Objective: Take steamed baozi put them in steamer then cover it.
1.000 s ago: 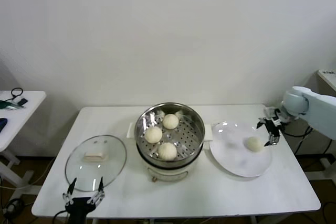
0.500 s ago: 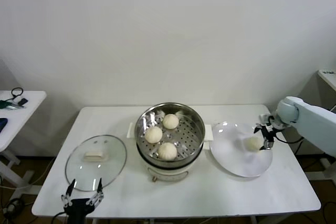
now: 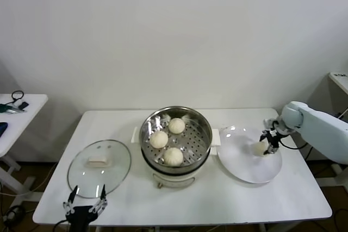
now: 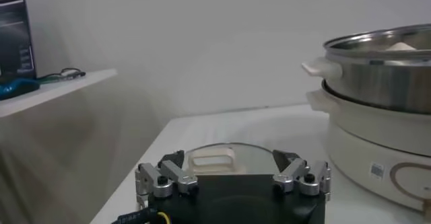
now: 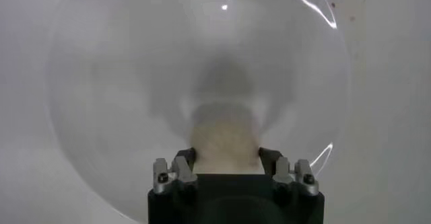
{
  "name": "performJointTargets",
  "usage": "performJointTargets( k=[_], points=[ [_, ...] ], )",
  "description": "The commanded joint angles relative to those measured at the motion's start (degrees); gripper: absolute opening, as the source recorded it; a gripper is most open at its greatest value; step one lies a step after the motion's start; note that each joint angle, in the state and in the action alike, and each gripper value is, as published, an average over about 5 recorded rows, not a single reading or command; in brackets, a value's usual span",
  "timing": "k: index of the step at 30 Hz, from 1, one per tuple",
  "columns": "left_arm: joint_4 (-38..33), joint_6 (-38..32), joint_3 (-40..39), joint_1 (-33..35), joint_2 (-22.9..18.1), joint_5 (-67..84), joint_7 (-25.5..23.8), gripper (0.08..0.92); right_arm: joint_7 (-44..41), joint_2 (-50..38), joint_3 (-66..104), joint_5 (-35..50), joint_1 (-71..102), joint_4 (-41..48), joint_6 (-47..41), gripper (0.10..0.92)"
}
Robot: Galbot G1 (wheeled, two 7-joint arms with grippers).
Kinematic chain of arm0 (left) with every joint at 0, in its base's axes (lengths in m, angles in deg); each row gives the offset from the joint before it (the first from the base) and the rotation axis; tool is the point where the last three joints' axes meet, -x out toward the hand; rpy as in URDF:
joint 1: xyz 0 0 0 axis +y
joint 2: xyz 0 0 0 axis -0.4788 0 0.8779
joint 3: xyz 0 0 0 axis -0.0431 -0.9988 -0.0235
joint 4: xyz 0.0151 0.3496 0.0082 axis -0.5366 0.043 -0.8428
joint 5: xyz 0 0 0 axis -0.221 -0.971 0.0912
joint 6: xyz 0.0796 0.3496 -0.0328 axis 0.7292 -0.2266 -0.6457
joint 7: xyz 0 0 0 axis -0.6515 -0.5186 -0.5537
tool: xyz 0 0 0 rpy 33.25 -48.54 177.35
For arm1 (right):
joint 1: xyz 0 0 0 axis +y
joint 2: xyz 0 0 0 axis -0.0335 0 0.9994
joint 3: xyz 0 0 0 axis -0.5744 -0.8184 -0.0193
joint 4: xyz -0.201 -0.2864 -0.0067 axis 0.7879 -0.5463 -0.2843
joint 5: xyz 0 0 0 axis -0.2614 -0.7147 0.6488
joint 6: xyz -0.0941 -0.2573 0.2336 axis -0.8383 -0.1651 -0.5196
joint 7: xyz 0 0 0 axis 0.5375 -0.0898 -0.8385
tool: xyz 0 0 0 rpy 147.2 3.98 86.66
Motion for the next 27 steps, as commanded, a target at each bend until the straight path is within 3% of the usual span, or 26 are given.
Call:
performJointTargets(
  k=[1, 8, 12, 20, 27],
  points=[
    [0.0, 0.0, 0.0, 0.0, 0.0, 0.0, 0.0, 0.823, -0.5, -2.1, -14.1, 11.0, -16.5, -8.1, -3.7, 0.644],
    [-0.1, 0.1, -0.1, 0.0, 0.0, 0.3, 0.0, 0.823, 0.0, -0.4, -36.4, 28.0, -47.6, -27.4, -11.0, 0.621],
    [0.2, 0.2, -0.7, -0.1, 0.1, 0.3, 0.0, 0.823, 1.0, 3.3, -39.1, 36.9, -58.0, -37.5, -14.2, 0.619],
    [-0.4, 0.6, -1.3, -0.6, 0.5, 0.1, -0.2, 0.823, 7.5, 11.8, -29.7, 47.5, -54.1, -45.1, -21.8, 0.619],
    [-1.0, 0.6, -0.9, -0.4, 1.3, 0.5, -0.3, 0.823, 10.2, 15.5, -28.1, 42.4, -41.4, -42.8, -23.1, 0.619]
  ],
)
